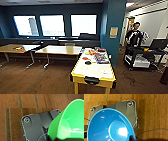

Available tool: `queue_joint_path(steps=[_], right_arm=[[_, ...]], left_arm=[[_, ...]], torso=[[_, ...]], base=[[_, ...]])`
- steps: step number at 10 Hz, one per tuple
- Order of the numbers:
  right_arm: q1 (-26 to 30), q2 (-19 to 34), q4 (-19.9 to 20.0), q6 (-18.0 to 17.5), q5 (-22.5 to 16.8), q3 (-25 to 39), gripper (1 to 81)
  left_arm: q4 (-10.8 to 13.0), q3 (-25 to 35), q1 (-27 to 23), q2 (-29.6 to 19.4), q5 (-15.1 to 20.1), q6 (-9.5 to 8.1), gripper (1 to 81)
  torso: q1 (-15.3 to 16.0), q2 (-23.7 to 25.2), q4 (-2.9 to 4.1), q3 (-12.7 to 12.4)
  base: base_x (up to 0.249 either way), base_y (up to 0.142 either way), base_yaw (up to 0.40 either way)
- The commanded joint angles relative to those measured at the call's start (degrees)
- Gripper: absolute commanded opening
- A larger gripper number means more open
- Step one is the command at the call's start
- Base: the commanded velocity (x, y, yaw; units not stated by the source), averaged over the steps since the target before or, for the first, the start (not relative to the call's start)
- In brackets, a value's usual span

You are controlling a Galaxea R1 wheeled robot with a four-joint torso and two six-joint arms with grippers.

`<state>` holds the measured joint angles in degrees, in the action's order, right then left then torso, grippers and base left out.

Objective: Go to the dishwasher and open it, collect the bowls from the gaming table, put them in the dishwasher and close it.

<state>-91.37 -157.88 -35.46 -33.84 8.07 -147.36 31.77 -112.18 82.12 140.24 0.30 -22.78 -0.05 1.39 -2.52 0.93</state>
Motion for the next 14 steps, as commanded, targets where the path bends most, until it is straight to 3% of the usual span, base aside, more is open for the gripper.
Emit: queue_joint_path(steps=[1, 12, 14], right_arm=[[2.46, -1.15, -1.80, 0.27, -2.18, -3.97, 1.0], [2.55, -2.38, -2.24, 0.27, -2.18, -4.86, 1.0], [2.46, -2.38, -2.24, 0.27, -2.09, -4.86, 1.0]], left_arm=[[0.31, -4.44, -2.35, 1.62, 1.45, -0.16, 1.0], [0.14, -8.32, -1.82, 4.18, 1.28, -0.16, 1.0], [0.48, -8.15, -1.82, 4.09, -0.04, -0.16, 1.0]], torso=[[0.05, 0.00, 0.00, 0.00], [0.06, 0.04, 0.00, -0.02], [0.06, 0.04, 0.00, -0.02]], base=[[-0.079, 0.000, 0.000], [-0.006, 0.000, 0.000], [0.000, 0.000, 0.000]])
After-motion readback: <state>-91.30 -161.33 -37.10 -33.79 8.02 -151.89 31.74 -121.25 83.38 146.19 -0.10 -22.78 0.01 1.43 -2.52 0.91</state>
